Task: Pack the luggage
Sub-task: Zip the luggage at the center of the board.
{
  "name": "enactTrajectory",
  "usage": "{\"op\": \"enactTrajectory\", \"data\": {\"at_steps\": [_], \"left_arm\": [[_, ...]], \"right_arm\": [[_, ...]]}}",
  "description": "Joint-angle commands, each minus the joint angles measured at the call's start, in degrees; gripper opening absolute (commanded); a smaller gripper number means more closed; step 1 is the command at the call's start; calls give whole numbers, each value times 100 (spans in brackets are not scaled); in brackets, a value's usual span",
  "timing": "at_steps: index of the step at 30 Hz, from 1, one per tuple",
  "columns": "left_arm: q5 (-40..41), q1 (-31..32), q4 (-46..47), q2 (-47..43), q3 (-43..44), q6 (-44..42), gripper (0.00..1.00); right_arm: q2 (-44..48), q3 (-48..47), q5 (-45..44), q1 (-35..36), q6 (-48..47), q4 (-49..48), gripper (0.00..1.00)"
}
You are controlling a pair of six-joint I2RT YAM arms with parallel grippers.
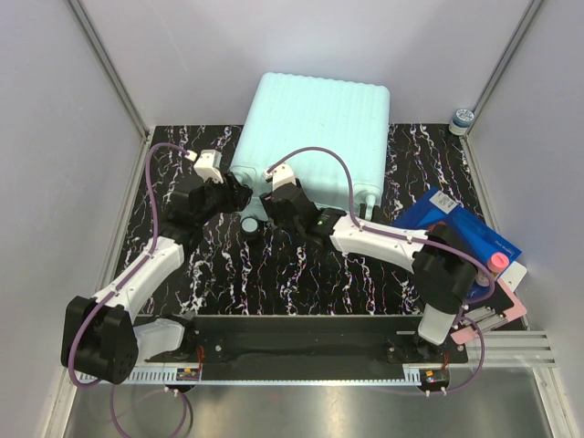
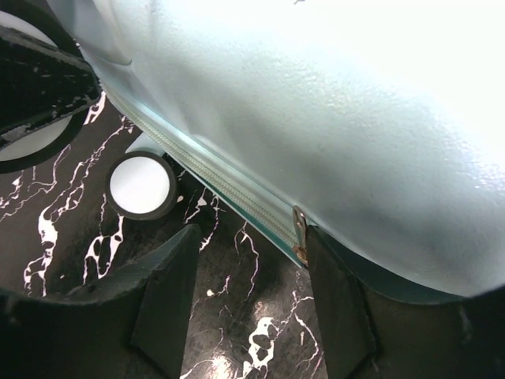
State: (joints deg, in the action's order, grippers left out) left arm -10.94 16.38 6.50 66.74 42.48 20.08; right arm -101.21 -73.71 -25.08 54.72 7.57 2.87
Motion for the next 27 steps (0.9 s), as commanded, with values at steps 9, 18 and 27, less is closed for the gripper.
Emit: {"op": "enactTrajectory", "data": {"at_steps": [9,18,27], "left_arm": [[-1235,252,334,-293,-20,23,0],[-1191,252,325,-214,6,14,0],[-901,6,0,207,410,110,0]], "right_arm": [[-522,-398,-1069,-111,-239,-665,46],[-795,-504,-1289,-111,-501,-692,13],[-357,102,-18,-111,-1354,-885,0]]}}
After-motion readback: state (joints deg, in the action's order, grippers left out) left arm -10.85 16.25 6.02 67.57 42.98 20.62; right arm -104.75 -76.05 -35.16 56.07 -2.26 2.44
